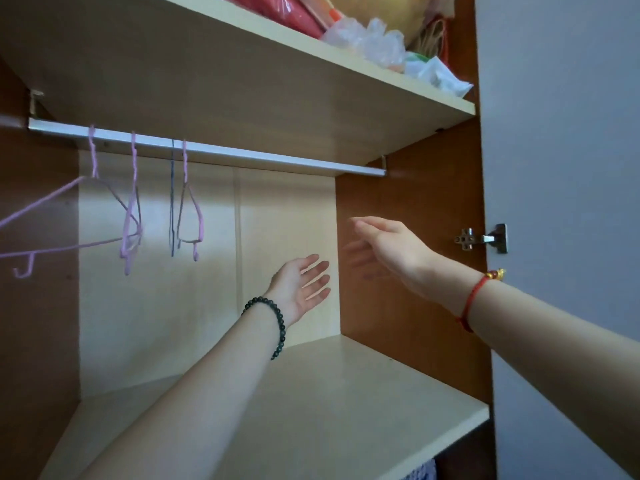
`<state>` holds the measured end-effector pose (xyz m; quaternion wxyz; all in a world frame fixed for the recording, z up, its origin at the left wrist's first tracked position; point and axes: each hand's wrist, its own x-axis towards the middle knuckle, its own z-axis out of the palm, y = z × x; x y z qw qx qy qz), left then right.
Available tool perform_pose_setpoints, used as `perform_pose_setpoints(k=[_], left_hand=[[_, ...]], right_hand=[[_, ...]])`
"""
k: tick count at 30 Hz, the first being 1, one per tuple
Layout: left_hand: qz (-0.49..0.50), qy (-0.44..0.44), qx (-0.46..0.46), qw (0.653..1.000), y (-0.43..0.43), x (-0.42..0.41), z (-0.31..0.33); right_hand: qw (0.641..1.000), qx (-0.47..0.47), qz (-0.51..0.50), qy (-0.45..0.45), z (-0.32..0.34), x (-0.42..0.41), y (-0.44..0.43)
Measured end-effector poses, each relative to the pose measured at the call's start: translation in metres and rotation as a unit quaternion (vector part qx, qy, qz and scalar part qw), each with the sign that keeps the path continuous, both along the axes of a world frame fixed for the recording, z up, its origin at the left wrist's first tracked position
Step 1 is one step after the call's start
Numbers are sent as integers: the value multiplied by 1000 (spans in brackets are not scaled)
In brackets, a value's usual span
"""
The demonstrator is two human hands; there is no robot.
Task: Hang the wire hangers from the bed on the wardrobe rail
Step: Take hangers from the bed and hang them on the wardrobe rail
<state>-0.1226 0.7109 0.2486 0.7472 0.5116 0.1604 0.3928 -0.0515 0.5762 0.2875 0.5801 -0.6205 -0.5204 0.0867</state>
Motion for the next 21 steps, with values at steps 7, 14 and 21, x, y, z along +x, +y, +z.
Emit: perform_pose_setpoints(k=[7, 14, 21], left_hand=[[-109, 48, 67, 991, -114, 60, -12], [-254, 82, 142, 953, -243, 116, -39], [-412, 73, 213, 883, -383, 153, -82]], right_hand=[[994, 20, -102, 37, -34, 53, -122], [966, 77, -223, 107, -77, 81, -275], [906, 142, -372, 143, -134, 73, -434]])
